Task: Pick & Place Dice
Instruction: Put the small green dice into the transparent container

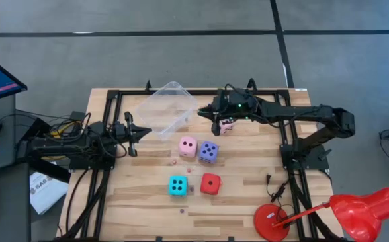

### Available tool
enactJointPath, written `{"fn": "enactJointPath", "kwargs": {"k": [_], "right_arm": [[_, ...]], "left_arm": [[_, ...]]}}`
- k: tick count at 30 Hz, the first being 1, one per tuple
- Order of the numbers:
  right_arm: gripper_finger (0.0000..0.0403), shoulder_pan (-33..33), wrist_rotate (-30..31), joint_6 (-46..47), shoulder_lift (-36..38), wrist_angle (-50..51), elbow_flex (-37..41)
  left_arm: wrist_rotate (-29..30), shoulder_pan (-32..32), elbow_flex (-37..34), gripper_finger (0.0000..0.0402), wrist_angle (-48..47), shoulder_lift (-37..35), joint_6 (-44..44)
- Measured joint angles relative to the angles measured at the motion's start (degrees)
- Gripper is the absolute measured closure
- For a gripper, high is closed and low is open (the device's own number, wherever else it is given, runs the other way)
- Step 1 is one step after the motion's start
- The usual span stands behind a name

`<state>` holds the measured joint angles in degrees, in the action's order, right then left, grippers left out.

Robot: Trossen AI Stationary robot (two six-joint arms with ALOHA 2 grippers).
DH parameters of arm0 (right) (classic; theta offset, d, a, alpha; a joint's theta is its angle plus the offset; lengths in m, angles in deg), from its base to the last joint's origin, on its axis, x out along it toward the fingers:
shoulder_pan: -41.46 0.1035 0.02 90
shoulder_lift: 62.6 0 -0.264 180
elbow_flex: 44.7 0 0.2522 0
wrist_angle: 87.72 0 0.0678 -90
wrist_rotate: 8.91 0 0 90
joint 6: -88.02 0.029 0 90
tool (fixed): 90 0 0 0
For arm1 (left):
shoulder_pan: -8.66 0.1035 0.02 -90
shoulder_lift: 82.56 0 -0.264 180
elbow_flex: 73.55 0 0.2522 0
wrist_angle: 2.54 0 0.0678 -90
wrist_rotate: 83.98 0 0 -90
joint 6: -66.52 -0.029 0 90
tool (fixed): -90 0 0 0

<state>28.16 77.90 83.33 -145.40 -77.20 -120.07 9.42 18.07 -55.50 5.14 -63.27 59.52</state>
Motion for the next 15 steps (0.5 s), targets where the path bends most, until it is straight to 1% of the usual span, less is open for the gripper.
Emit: {"fn": "enactJointPath", "kwargs": {"k": [2, 8, 15], "right_arm": [[0.0358, 0.0, 0.0, -1.4, -1.9, -1.2, 0.2], [0.0358, -0.4, 0.0, -5.6, -10.0, -10.7, 0.2], [0.0359, -3.3, 0.1, -4.3, -17.5, -22.6, 0.2]], "left_arm": [[0.1, 0.0, 0.0, 0.0399, 0.0, 0.0, 0.0], [0.0, 0.0, 0.0, 0.0399, 0.0, 1.1, 0.0], [0.0, 0.0, 0.0, 0.0399, 0.0, 2.6, 0.0]]}}
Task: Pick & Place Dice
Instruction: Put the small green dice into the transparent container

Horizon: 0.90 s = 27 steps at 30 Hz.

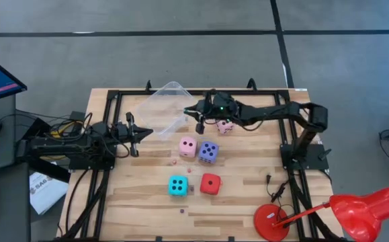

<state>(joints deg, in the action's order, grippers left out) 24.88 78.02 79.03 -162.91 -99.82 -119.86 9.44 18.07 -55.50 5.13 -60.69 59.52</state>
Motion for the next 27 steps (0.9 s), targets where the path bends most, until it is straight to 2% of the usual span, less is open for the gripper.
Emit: {"fn": "enactJointPath", "kwargs": {"k": [4, 14, 27], "right_arm": [[0.0358, -2.0, 0.1, 0.4, -2.8, -2.9, -0.1], [0.0352, -4.0, 0.1, 1.9, -8.8, -2.8, -4.4], [0.0244, -4.6, 0.1, 1.9, -8.3, -2.7, -4.8]], "left_arm": [[0.0, 0.0, 0.0, 0.0399, 0.0, 0.1, 0.0], [-0.1, 0.0, 0.0, 0.0399, 0.0, 0.1, 0.0], [-0.1, 0.0, 0.0, 0.0399, 0.0, 0.1, 0.0]]}}
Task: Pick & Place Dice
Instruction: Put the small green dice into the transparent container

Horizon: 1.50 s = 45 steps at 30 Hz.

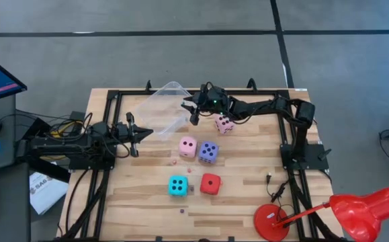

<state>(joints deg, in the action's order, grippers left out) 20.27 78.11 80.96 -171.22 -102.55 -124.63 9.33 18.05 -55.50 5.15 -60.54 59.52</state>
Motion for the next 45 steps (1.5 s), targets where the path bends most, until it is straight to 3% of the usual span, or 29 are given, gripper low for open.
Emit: {"fn": "enactJointPath", "kwargs": {"k": [3, 6, 9, 13, 20, 23, 26, 33, 45], "right_arm": [[0.0216, 0.0, 0.1, -0.5, 0.0, 0.3, 0.0], [0.0195, 0.0, 4.1, 3.4, 0.0, -0.4, 0.0], [0.0185, -0.2, 9.2, 11.8, 0.0, -0.4, 0.0], [0.0185, -1.0, 10.2, 26.6, 0.0, -0.4, 0.0], [0.0191, -2.2, 0.2, 43.2, 0.6, -0.6, -0.7], [0.0192, -2.9, -7.1, 44.6, 0.6, -0.5, -2.7], [0.0192, -3.0, -10.3, 44.6, 0.6, 0.7, -5.0], [0.0192, -2.9, -10.7, 45.0, 0.6, 2.9, -8.6], [0.0192, -1.2, -8.2, 61.4, 0.6, 2.4, -10.3]], "left_arm": [[0.0, 0.0, 0.0, 0.0399, 0.0, 0.0, 0.0], [0.0, 0.0, 0.0, 0.0399, 0.0, 0.0, 0.0], [0.0, 0.0, 0.0, 0.0399, 0.0, 0.0, 0.0], [0.0, 0.0, 0.0, 0.0399, 0.0, 0.0, 0.0], [0.0, 0.0, 0.0, 0.0399, 0.0, 0.0, 0.0], [0.1, 0.0, 0.0, 0.0399, 0.0, 0.0, 0.0], [0.1, 0.0, 0.0, 0.0399, 0.0, 0.0, 0.0], [0.1, 0.0, 0.0, 0.0399, 0.0, 0.0, 0.0], [0.1, 0.0, 0.0, 0.0399, 0.0, 0.0, 0.4]]}}
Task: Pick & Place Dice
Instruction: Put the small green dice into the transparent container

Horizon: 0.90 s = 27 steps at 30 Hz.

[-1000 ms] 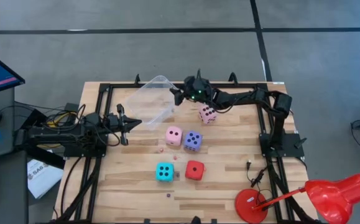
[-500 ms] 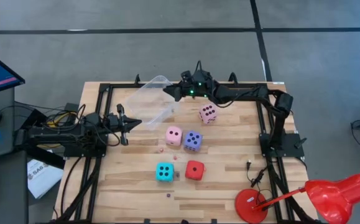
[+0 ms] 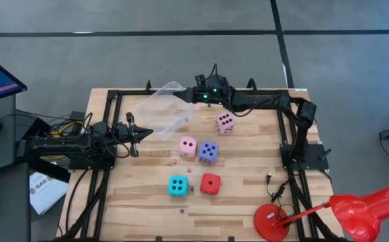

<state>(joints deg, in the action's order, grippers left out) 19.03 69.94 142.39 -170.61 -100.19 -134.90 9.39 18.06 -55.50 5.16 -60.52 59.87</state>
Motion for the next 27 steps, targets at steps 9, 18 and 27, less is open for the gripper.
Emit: {"fn": "enactJointPath", "kwargs": {"k": [9, 18, 27], "right_arm": [[0.0192, 1.5, 2.2, -0.7, 0.0, -0.8, 0.0], [0.0192, 2.5, 2.3, -5.6, 0.0, -1.1, 0.0], [0.0192, 4.1, 5.9, -6.0, -0.1, -2.4, 0.0]], "left_arm": [[0.0, 0.0, 0.0, 0.0399, 0.0, 0.0, -0.3], [0.0, 0.0, 0.0, 0.0399, 0.0, 0.0, -0.3], [0.0, 0.0, 0.0, 0.0399, 0.0, 0.2, -0.3]]}}
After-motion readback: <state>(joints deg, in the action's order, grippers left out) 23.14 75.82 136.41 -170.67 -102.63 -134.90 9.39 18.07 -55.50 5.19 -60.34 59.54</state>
